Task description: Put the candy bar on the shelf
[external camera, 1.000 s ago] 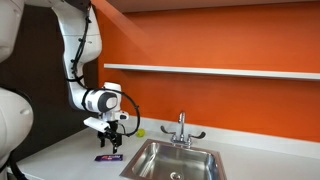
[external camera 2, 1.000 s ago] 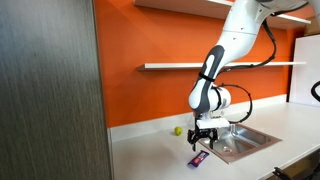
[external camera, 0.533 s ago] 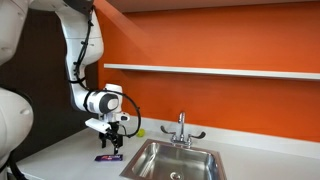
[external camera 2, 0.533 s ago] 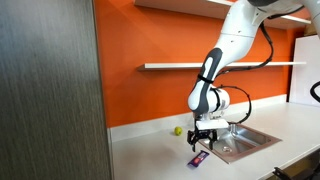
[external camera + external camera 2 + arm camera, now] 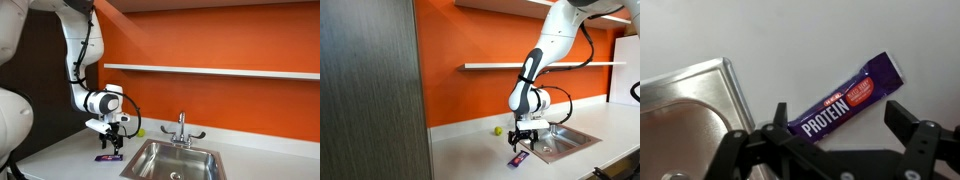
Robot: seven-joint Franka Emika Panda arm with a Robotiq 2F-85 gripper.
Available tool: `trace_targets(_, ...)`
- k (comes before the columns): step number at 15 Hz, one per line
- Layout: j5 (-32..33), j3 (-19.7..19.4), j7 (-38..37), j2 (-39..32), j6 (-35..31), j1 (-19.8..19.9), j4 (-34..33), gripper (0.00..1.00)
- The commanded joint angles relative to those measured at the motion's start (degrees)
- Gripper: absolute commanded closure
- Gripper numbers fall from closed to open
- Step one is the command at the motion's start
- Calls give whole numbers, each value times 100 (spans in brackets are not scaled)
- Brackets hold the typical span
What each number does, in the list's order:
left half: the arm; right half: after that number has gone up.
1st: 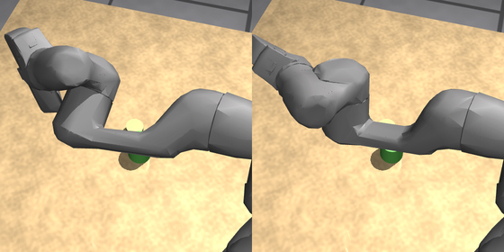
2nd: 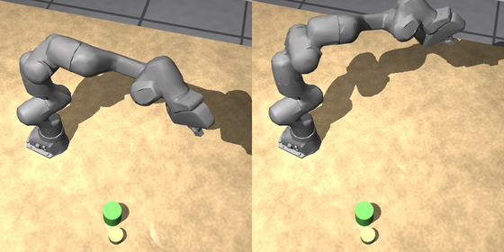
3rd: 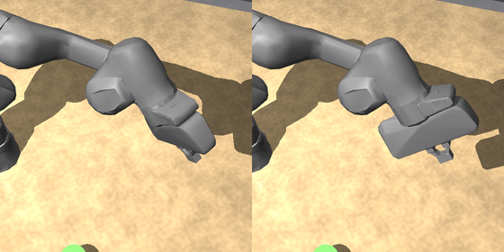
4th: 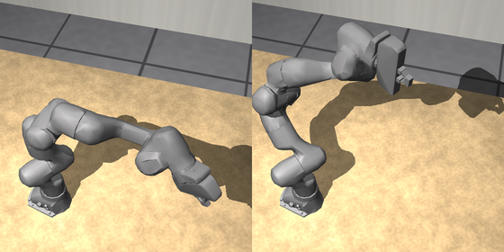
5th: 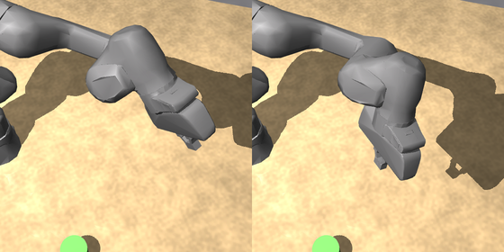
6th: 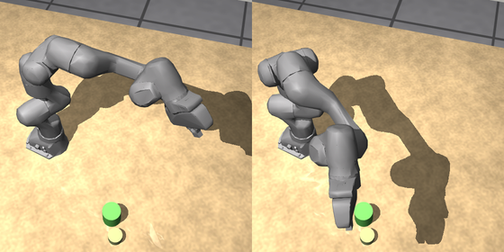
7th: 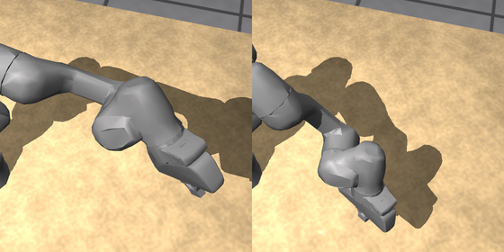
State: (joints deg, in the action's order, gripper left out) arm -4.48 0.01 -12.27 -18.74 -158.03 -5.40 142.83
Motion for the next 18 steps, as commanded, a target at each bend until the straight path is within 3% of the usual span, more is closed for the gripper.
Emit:
trace_targets(1, -101, -63, -206, 155, -143, 39, 271, 0)
trace_targets(9, -782, 12, -661, 105, -413, 45, 404, 0)
trace_targets(18, -1161, 31, -1098, -116, -355, 44, -64, 0)
